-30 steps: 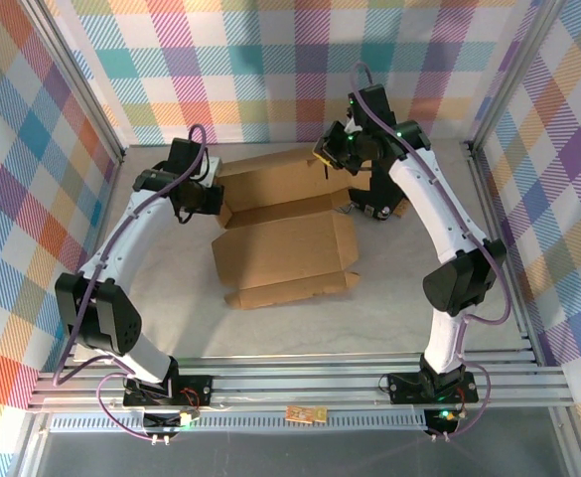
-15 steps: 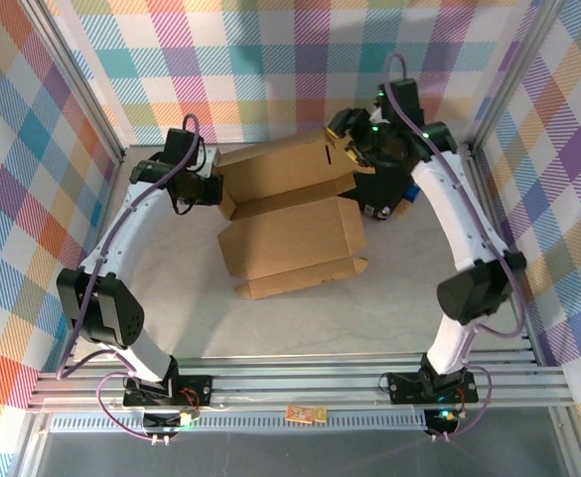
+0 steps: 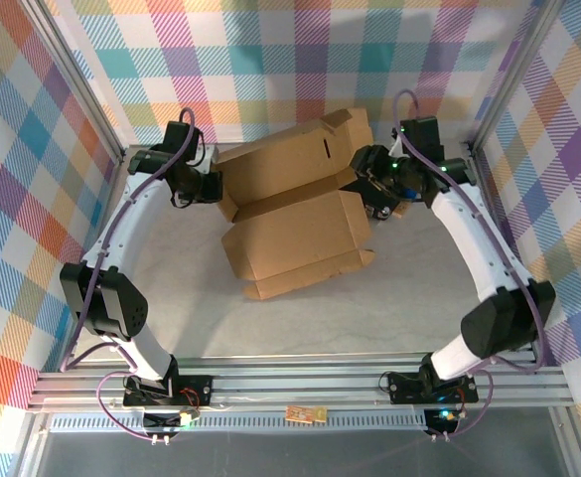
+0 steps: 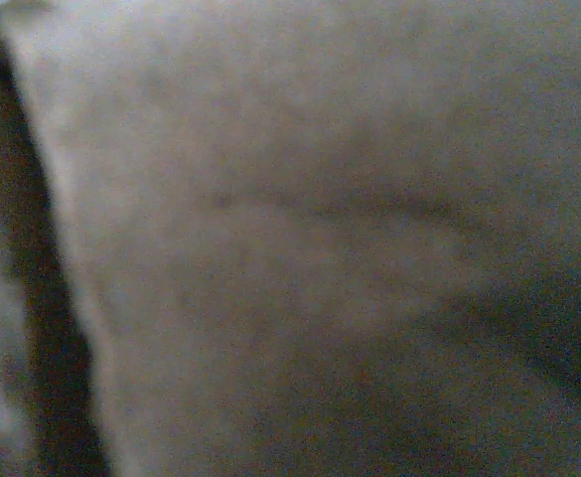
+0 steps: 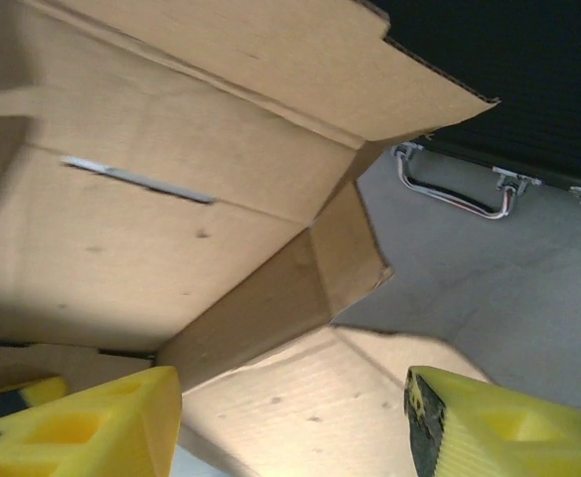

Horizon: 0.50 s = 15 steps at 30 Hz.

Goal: Fold the paper box

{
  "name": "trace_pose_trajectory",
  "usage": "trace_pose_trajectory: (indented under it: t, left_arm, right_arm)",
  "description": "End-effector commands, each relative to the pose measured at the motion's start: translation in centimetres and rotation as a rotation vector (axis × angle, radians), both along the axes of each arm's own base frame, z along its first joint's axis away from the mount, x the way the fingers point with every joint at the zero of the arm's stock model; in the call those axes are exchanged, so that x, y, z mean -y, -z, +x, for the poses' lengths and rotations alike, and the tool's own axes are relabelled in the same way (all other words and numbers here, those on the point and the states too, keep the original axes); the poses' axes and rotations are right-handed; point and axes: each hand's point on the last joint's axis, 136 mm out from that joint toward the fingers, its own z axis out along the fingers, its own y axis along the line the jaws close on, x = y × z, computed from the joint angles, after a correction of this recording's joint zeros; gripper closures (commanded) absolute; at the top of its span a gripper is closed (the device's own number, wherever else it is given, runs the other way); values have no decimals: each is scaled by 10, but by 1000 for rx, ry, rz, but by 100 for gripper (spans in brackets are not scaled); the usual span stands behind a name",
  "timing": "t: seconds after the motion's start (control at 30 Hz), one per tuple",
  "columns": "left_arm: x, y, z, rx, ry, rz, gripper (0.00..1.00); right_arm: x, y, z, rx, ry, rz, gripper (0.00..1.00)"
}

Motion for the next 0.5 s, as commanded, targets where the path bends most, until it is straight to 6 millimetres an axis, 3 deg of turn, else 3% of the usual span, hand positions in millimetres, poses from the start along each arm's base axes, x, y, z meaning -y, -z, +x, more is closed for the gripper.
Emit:
trace_pose_trajectory:
  t: [0.0,0.17,0.23,0.47]
  left_arm:
    - [3,-12,-2,-2,-10,-49,100]
    - [2,-12,-4,-7,-13,-49,100]
    - [2,-12,-4,-8,-15,-50,100]
    - [3,-14,-5,-8,-17,-53,100]
  right_arm:
    - [-5,5,16,39,-56,-34,38]
    - [-15,18,33,17,-98,-42,39]
    - [-18,20,37,17,-107,-37,50]
    - [-27,31,38,16,-158,-157,75]
